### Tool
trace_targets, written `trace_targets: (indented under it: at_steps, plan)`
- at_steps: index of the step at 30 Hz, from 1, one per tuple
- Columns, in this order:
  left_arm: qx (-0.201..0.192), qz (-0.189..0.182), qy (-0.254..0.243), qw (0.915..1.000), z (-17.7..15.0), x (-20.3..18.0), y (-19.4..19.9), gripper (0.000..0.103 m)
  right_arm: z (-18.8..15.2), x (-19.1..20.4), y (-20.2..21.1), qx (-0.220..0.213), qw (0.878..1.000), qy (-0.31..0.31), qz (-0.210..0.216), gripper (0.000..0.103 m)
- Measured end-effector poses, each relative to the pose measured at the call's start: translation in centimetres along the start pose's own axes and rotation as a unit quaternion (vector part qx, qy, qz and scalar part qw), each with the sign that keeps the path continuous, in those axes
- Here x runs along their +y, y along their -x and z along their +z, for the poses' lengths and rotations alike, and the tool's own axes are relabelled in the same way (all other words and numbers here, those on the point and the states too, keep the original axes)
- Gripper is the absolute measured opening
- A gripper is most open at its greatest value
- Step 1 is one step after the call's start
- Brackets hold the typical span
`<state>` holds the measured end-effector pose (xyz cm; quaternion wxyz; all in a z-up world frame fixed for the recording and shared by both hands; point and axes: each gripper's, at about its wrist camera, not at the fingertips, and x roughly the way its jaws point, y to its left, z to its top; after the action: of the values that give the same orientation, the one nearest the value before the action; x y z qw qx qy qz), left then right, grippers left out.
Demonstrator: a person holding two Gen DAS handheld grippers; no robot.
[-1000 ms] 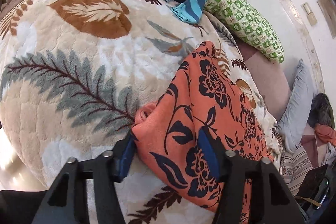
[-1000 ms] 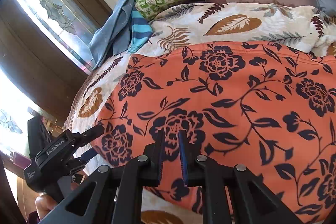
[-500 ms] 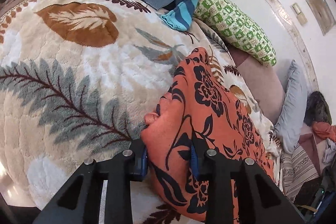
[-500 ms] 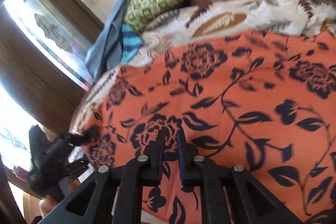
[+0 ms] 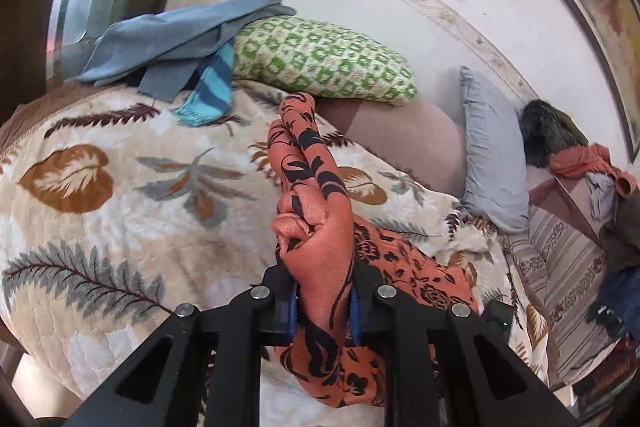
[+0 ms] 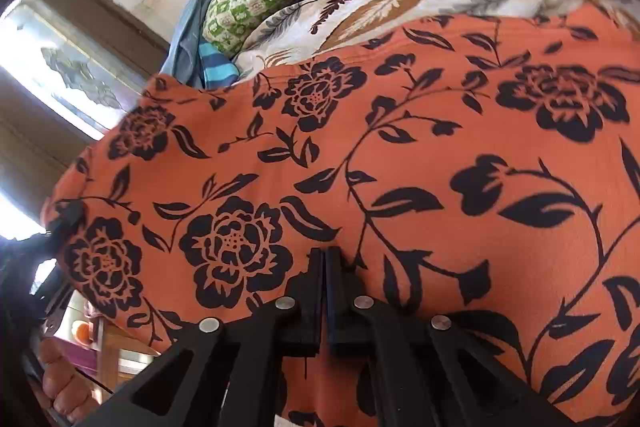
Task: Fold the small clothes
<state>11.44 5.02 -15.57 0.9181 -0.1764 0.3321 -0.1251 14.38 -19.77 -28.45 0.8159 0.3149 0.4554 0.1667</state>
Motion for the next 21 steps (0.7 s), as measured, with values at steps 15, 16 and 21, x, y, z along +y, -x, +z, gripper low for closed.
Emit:
trace_targets:
  at_steps: [15, 16, 21]
  plan:
    - [0.131, -0.094, -0.190, 0.9686, -8.3, -24.1, -8.6, 0.016, -2.0, -13.7, 14.2, -0.066, 0.978, -0.186, 0.065, 0.002]
    - [0.154, -0.092, -0.201, 0.9631, -10.0, -25.0, -10.2, 0.017, -2.2, -15.1, 16.1, -0.082, 0.975, -0.195, 0.062, 0.007]
    - [0.279, -0.114, -0.199, 0.9326, -17.2, -24.8, -12.7, 0.019, -3.9, -20.7, 21.1, -0.140, 0.950, -0.262, 0.094, 0.008]
